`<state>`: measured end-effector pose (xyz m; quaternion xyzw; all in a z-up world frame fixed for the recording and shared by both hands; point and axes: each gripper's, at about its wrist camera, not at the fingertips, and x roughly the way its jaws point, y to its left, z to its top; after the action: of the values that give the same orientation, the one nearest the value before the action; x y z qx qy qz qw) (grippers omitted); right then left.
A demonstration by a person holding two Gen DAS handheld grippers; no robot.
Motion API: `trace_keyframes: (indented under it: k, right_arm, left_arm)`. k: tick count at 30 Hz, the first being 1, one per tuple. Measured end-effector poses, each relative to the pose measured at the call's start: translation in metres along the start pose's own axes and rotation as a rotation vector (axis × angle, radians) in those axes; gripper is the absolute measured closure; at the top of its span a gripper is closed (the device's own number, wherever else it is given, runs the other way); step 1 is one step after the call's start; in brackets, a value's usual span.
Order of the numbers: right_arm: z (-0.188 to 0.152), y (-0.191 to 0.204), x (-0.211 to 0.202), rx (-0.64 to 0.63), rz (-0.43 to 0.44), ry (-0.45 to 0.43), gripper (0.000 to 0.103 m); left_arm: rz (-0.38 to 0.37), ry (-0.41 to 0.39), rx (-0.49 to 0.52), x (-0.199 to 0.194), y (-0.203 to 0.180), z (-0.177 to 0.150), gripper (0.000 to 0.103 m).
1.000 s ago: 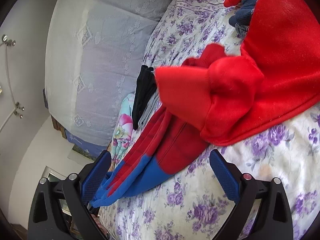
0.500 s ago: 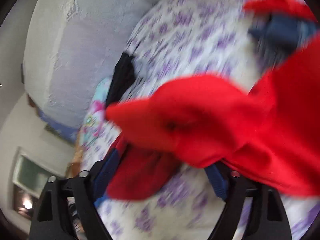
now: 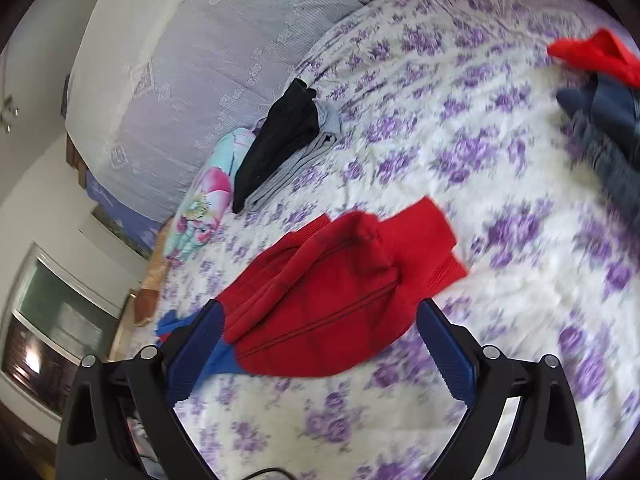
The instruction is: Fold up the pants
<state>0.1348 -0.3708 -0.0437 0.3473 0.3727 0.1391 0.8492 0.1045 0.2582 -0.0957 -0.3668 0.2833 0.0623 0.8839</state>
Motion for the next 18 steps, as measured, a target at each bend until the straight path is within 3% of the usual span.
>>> trace_keyframes:
  k: [2, 5, 9, 12, 14, 16, 18]
  right_arm:
    - [-0.004, 0.007, 0.004, 0.044, 0.08, 0.059, 0.006]
    - [0.004, 0.031, 0.015, 0.024, 0.148, 0.075, 0.006]
    - [0.023, 0.025, 0.059, 0.119, 0.097, 0.13, 0.009]
    - [0.029, 0.008, 0.087, 0.184, 0.098, 0.163, 0.042]
    - [0.029, -0.005, 0.096, 0.223, 0.102, 0.161, 0.083]
    - [0.027, -0.02, 0.092, 0.263, 0.135, 0.143, 0.097]
    - [0.029, -0.018, 0.078, 0.258, 0.194, 0.111, 0.098]
  left_arm:
    - [-0.008, -0.004, 0.002, 0.0, 0.0, -0.001, 0.066]
    - [-0.017, -0.007, 0.006, 0.0, -0.001, -0.001, 0.063]
    - [-0.034, -0.007, -0.001, 0.0, 0.002, -0.002, 0.062]
    - [-0.049, -0.006, -0.008, 0.0, 0.004, -0.002, 0.062]
    - [-0.057, -0.003, -0.013, 0.0, 0.005, -0.002, 0.061]
    - [-0.057, 0.0, -0.013, 0.0, 0.006, -0.002, 0.061]
    - [-0.059, 0.009, -0.01, 0.001, 0.005, -0.001, 0.06]
